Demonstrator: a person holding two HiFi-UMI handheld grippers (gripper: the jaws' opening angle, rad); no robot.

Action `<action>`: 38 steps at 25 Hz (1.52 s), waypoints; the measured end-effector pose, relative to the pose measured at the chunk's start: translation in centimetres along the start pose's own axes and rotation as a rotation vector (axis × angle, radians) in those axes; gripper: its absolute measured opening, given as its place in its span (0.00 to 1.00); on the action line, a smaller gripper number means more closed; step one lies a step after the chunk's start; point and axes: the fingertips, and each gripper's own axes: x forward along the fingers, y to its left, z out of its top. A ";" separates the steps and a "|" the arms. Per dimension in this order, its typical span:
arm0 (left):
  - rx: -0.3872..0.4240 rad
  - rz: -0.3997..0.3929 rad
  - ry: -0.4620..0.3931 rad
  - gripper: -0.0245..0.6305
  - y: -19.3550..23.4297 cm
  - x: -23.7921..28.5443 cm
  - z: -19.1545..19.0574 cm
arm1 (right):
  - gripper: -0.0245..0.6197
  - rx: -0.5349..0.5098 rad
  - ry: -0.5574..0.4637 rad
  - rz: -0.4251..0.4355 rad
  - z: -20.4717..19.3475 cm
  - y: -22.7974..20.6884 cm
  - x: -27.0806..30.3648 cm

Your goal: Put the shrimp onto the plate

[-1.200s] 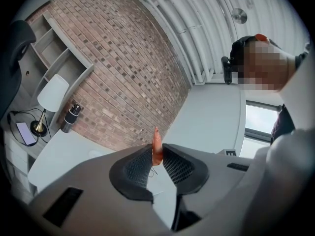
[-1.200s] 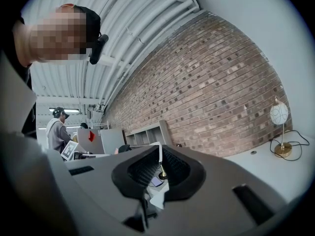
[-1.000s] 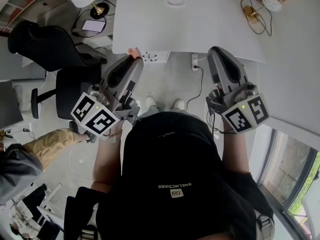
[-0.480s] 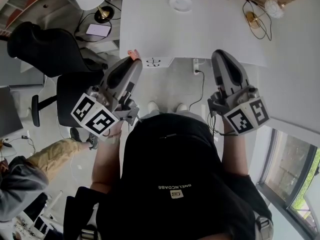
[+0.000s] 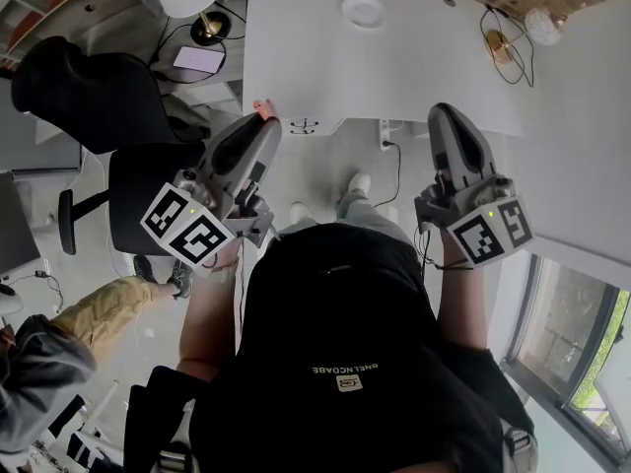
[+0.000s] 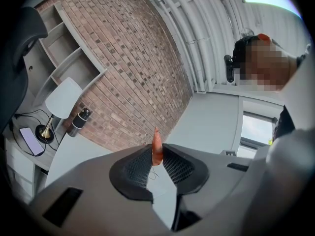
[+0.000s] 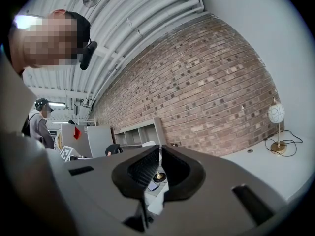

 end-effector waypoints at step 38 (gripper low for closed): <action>0.044 0.245 -0.022 0.14 5.1 14.2 0.9 | 0.05 0.075 0.058 0.172 4.0 -17.3 11.6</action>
